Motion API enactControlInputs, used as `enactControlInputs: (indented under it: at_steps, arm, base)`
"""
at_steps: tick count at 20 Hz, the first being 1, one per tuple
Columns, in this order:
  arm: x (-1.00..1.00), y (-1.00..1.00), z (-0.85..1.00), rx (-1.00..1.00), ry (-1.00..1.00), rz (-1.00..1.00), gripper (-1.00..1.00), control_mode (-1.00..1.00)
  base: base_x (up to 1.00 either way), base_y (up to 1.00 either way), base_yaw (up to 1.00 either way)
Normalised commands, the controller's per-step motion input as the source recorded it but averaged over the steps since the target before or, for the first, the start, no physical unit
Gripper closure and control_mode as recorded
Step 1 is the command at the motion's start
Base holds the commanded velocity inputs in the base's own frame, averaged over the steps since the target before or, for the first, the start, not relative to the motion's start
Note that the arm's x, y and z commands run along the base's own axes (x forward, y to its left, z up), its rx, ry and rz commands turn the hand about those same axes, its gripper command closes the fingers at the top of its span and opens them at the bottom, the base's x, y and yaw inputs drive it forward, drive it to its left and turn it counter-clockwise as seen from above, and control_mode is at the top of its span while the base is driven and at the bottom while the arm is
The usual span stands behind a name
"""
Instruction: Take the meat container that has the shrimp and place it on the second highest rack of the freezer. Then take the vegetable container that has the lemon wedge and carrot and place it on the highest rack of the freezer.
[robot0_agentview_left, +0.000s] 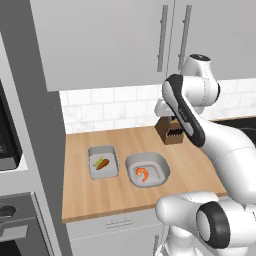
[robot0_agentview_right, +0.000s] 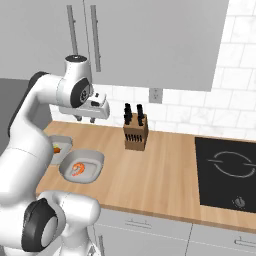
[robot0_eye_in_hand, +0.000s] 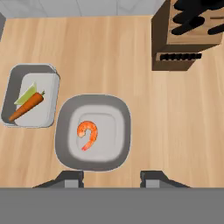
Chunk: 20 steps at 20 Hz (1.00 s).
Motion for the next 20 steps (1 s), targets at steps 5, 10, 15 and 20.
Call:
enactControlInputs:
  at_steps: [5, 10, 15, 20]
  arm:
    - [-0.08, 0.00, -0.20, 0.00, 0.00, 0.00, -1.00, -1.00]
    - [-0.36, 0.00, -0.95, 0.02, 0.02, -0.30, -1.00, -1.00]
    - [-0.32, 0.00, -0.85, 0.07, 0.07, -0.33, -1.00, -1.00]
    - [0.07, -0.07, -0.45, 0.08, 0.06, -0.10, -1.00, -1.00]
  base:
    - [0.00, 0.00, 0.00]
    - [0.00, 0.00, 0.00]
    - [0.00, 0.00, 0.00]
    - [0.00, 0.00, 0.00]
